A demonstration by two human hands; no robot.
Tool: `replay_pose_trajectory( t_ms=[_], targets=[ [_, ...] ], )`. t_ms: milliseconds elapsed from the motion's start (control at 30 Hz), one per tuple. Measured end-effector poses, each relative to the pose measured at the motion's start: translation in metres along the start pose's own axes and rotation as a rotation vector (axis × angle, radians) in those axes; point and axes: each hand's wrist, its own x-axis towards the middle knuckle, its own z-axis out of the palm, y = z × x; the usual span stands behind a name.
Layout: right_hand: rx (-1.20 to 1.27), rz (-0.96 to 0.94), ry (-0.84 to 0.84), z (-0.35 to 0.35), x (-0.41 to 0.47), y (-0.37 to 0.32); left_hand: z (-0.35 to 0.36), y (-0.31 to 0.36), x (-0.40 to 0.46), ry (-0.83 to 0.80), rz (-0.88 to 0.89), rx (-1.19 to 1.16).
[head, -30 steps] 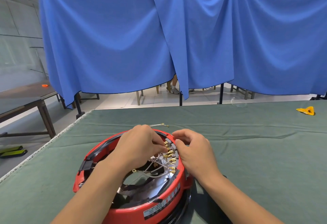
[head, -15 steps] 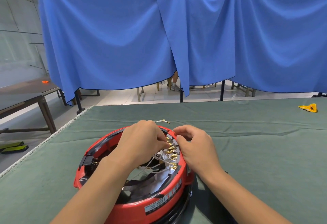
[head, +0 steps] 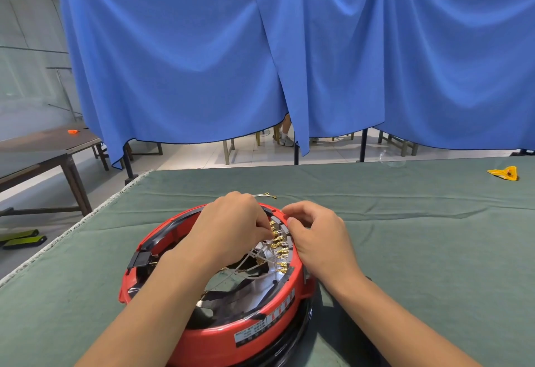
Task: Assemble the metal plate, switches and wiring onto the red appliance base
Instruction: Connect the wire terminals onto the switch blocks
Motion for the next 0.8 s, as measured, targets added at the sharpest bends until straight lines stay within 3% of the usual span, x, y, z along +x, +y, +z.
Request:
replay_pose_trajectory(
  t_ms=[800],
  targets=[
    [-0.003, -0.006, 0.003, 0.0003, -0.0003, -0.0004, 0.0010, 0.0029, -0.0026, 0.033, 0.013, 0.081]
  ],
)
